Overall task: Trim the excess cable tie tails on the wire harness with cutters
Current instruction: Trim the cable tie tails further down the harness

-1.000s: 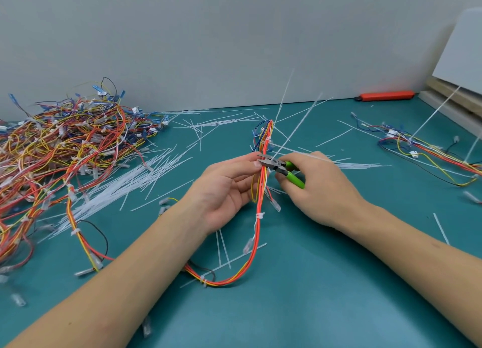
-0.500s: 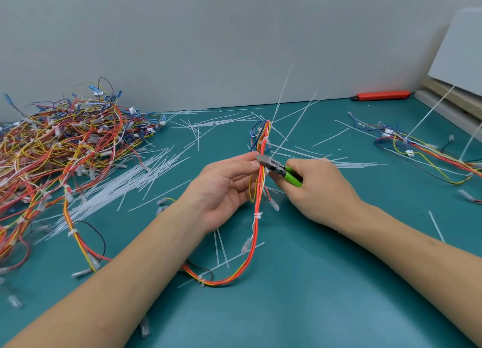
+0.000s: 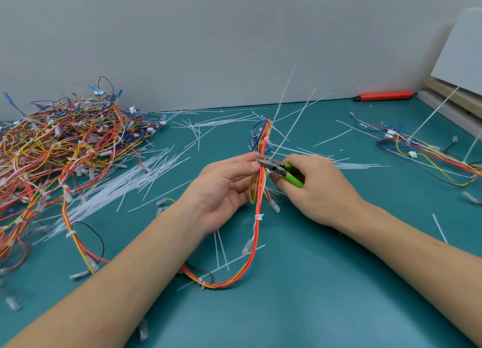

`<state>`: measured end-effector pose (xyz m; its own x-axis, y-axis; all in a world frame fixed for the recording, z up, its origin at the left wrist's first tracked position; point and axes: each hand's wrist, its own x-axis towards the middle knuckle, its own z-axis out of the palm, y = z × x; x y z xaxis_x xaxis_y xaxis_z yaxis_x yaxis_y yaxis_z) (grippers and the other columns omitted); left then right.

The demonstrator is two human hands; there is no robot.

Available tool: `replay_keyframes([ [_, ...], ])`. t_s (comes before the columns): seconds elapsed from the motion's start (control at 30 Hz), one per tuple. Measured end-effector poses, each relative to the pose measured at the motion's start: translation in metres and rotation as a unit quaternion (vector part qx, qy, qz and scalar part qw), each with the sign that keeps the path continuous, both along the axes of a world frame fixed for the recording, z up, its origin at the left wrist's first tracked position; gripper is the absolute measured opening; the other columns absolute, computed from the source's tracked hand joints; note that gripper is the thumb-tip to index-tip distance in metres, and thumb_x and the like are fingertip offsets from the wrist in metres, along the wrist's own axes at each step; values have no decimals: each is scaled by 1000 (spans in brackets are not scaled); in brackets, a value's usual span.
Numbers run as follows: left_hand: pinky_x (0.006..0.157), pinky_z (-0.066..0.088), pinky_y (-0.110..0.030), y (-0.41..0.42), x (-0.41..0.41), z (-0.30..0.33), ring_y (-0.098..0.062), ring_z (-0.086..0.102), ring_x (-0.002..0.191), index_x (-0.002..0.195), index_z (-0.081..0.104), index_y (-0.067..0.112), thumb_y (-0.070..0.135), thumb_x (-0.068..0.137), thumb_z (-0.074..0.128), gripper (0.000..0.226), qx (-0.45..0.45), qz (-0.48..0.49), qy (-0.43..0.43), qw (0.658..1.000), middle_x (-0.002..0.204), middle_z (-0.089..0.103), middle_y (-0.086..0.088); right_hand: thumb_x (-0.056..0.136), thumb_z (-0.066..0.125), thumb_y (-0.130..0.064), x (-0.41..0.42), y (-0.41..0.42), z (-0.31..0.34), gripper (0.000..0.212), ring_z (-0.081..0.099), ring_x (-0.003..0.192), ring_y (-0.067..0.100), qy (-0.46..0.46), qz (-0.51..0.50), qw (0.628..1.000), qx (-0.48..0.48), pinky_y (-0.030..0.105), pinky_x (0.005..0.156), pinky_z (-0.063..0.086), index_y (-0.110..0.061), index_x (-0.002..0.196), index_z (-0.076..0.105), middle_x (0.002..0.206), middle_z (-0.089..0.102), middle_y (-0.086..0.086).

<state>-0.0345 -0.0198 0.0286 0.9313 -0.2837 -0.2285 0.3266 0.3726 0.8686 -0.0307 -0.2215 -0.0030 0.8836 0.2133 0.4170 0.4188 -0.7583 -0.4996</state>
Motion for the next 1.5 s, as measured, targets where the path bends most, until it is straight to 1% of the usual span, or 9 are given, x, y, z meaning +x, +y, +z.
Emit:
replay_keyframes([
  [0.1,84,52,-31,0,0,0,-13,70,71,125,69,2,5,82,69,44,8,-5,-3,1000,92,76,-8,94,54,-60,0,-1,-2,49,44,55,18,10,-25,1000,2,38,52,41,-21,66,46,58,52,-5],
  [0.23,81,54,-29,0,0,-1,-13,70,72,128,67,1,6,82,69,47,13,-8,-5,1000,93,75,-8,96,57,-57,-1,-1,-2,51,42,53,18,19,-32,999,-3,38,51,40,-19,65,44,63,54,-11],
  [0.57,82,52,-30,1,1,-1,-14,69,72,127,68,-1,1,91,64,36,19,-8,-11,1000,94,75,-9,98,63,-47,-1,-1,1,20,54,78,15,8,17,1000,20,39,71,48,-28,91,65,73,61,-9],
  [0.93,79,54,-29,1,1,-2,-14,68,72,128,67,-1,1,91,64,37,25,-5,-9,1000,96,73,-9,95,55,-61,-1,-1,-2,48,38,52,17,39,-32,999,-2,36,50,38,-23,68,47,58,51,-10],
  [1.03,76,54,-28,1,1,-1,-14,68,70,127,67,-1,0,91,64,36,25,-3,-10,1000,94,74,-10,95,60,-55,-2,-1,-1,43,45,57,14,22,-16,1000,11,39,55,44,-22,68,50,56,50,-7],
  [1.17,71,54,-27,1,1,-2,-13,69,68,126,68,-1,0,91,64,35,28,2,-8,1000,90,75,-9,96,63,-46,-2,1,2,17,56,86,20,18,0,1000,9,43,80,50,-30,95,66,79,63,-13],
  [1.23,72,55,-27,1,2,-3,-13,69,68,126,68,-1,0,90,65,35,29,3,-7,1000,90,75,-9,96,63,-45,-1,1,3,15,56,88,21,24,5,1000,15,43,82,50,-31,99,68,82,65,-12],
  [1.37,71,55,-26,2,3,-3,-14,69,70,125,68,-1,1,91,65,35,28,-3,-11,1000,92,75,-9,95,63,-47,0,-1,0,18,56,76,17,23,3,1000,19,41,72,51,-29,90,66,72,61,-11],
  [1.5,72,55,-26,3,4,-4,-13,68,69,126,67,-2,1,91,63,35,33,-14,-18,999,91,73,-7,95,60,-53,0,-1,-2,46,42,53,16,40,-25,999,12,38,53,42,-21,65,48,57,52,-8],
])
